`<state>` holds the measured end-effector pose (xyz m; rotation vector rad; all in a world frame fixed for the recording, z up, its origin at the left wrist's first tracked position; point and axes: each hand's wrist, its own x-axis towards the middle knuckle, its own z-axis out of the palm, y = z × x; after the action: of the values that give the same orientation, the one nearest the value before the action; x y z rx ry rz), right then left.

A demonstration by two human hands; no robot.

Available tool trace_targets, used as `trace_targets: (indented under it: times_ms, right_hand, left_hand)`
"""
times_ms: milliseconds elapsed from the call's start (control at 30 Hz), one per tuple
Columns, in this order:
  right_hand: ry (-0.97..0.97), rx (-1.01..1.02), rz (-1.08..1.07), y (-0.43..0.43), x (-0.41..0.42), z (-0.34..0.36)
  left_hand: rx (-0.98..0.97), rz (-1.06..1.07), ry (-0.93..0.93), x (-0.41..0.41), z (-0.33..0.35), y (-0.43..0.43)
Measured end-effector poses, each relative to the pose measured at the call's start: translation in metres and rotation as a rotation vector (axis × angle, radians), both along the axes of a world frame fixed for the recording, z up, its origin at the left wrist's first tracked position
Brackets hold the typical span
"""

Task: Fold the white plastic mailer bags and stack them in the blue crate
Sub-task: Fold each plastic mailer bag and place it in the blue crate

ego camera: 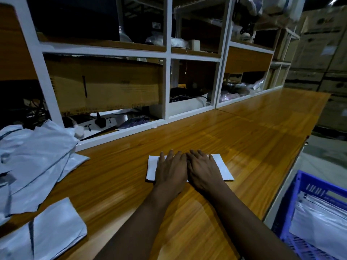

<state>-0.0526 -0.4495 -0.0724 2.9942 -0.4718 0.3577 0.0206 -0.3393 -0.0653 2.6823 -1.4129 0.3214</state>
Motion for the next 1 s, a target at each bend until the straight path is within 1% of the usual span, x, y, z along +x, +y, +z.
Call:
trace_targets:
  times_ms: [133,333,633,867,1000]
  right_hand:
    - [0.064,0.003,-0.012,-0.0029,0.0001,-0.002]
    - [0.158,-0.05,-0.009,-0.0039,0.0009,-0.0031]
    - [0.19,-0.099,0.003,-0.0019,-0.0015,-0.0015]
    - [0.205,-0.046,-0.046,-0.0035,0.0018,-0.0055]
    - [0.247,-0.038,-0.086,-0.0024,0.0024,-0.0009]
  left_hand:
    - [0.037,-0.005,0.064,0.0009,-0.0038,-0.0027]
    - [0.075,-0.006,0.045,0.0029,-0.0039,-0.0002]
    - [0.063,-0.006,0.066,0.0071,-0.0069,-0.0009]
    - [0.084,0.02,0.116,0.0066,-0.0033,0.0011]
    - [0.094,0.021,0.101,0.0065,-0.0044,0.001]
